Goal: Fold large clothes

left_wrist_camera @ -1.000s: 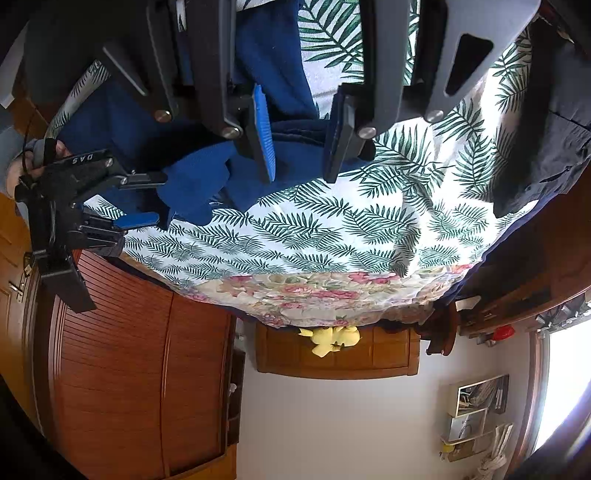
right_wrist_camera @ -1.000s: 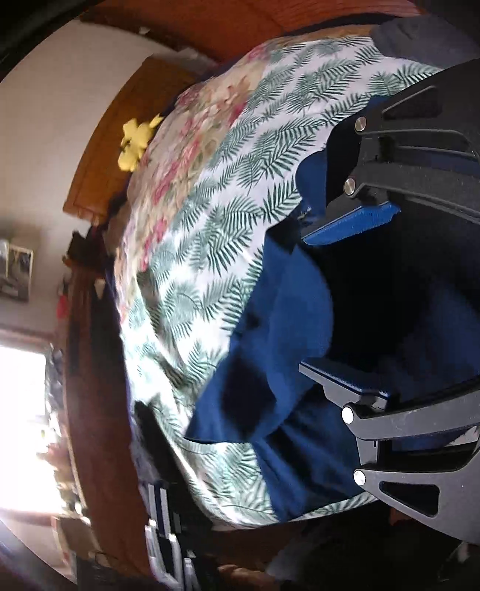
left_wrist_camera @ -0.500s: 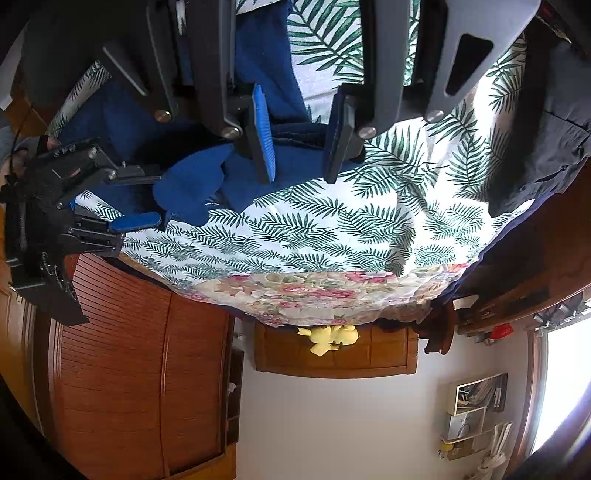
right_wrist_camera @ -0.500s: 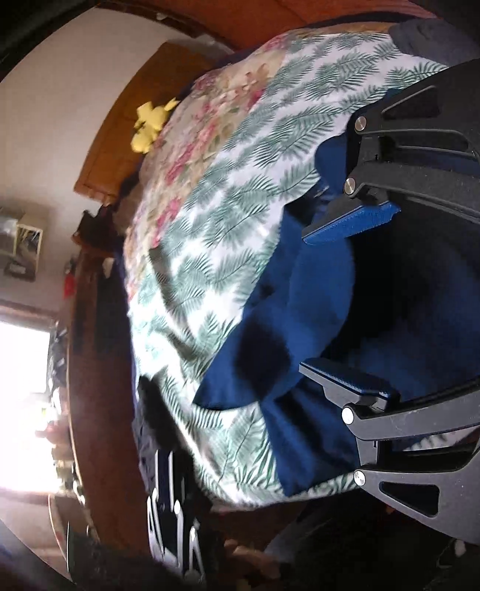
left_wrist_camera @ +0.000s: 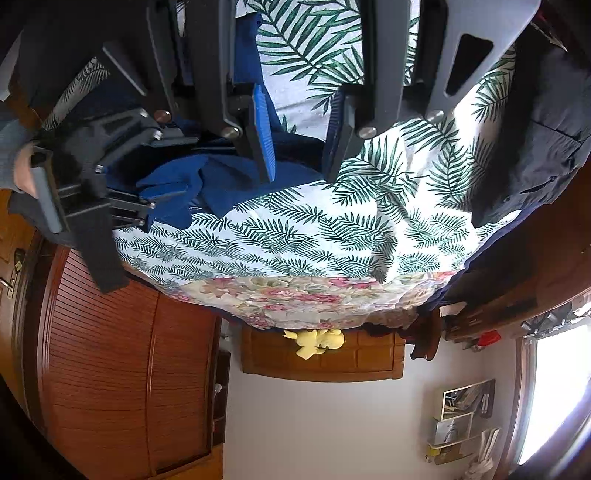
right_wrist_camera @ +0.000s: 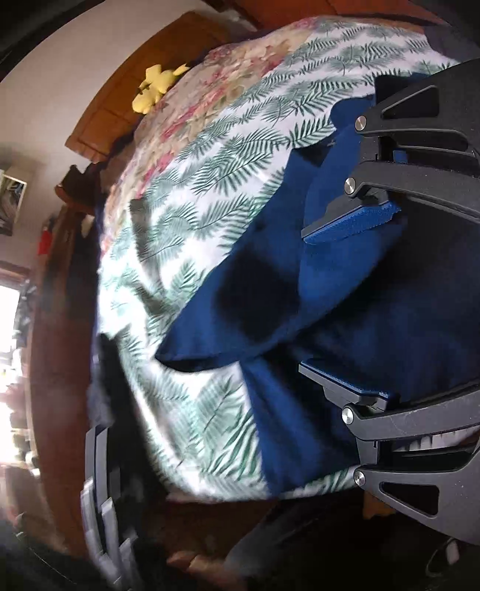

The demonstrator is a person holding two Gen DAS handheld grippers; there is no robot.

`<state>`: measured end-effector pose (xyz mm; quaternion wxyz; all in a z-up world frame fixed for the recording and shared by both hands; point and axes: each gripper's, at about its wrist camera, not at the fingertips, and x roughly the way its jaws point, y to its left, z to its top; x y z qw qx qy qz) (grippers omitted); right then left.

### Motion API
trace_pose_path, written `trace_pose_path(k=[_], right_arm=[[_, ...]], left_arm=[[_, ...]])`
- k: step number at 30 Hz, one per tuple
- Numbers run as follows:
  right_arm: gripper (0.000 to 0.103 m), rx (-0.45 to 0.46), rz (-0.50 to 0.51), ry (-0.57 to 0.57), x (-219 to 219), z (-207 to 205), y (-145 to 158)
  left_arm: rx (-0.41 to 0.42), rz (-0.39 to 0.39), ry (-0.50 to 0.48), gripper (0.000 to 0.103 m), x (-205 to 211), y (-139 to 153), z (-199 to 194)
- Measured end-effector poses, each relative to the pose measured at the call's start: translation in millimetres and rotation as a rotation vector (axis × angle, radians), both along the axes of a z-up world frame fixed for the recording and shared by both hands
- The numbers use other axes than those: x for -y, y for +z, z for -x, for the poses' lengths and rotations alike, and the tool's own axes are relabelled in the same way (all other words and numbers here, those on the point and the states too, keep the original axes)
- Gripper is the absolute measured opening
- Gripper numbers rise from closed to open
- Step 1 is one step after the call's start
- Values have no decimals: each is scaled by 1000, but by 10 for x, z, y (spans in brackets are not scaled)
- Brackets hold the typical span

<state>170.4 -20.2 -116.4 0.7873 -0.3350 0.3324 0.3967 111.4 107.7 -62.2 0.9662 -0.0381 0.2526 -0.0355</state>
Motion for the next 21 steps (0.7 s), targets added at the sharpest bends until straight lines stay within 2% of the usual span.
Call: trace_pose_path(k=[1, 2, 3, 4, 5, 7, 9, 11, 12, 13, 14, 15, 19, 21], right_arm=[[63, 15, 21, -6, -15, -40, -37], [57, 26, 45, -13, -33, -98, -71], [38, 20, 66, -17, -51, -180, -95], [14, 16, 79, -18, -65, -251, -106], [8, 30, 93, -25, -87, -340, -90], [7, 52, 82, -52, -107, -502, -14], [7, 92, 58, -110, -116, -690, 100], [7, 172, 40, -221, -116, -930, 260], [12, 173, 7, -268, -88, -1048, 351], [29, 166, -21, -296, -53, -1127, 428], [40, 168, -48, -320, -8, -1184, 502], [55, 179, -87, -342, 69, -1217, 589], [59, 176, -155, -375, 375, -1255, 740], [59, 140, -169, -397, 587, -1301, 731]], left_arm=[[0, 0, 1, 25, 1, -3, 2], [0, 1, 1, 25, -5, -3, 2], [1, 3, 2, 25, -8, -4, 2], [1, 4, 2, 25, -9, 0, 1], [1, 4, 2, 25, -7, 0, 0], [-2, 2, 0, 25, 2, -4, -8], [-5, 2, -4, 25, 19, -16, -24], [-12, 0, -13, 25, 61, -35, -53], [-16, -4, -18, 25, 84, -47, -68], [-20, -7, -23, 25, 108, -56, -86], [-23, -13, -31, 25, 136, -65, -100], [-25, -16, -37, 25, 155, -68, -108], [-18, -17, -62, 25, 243, -48, -134], [-16, -14, -71, 25, 281, -42, -143]])
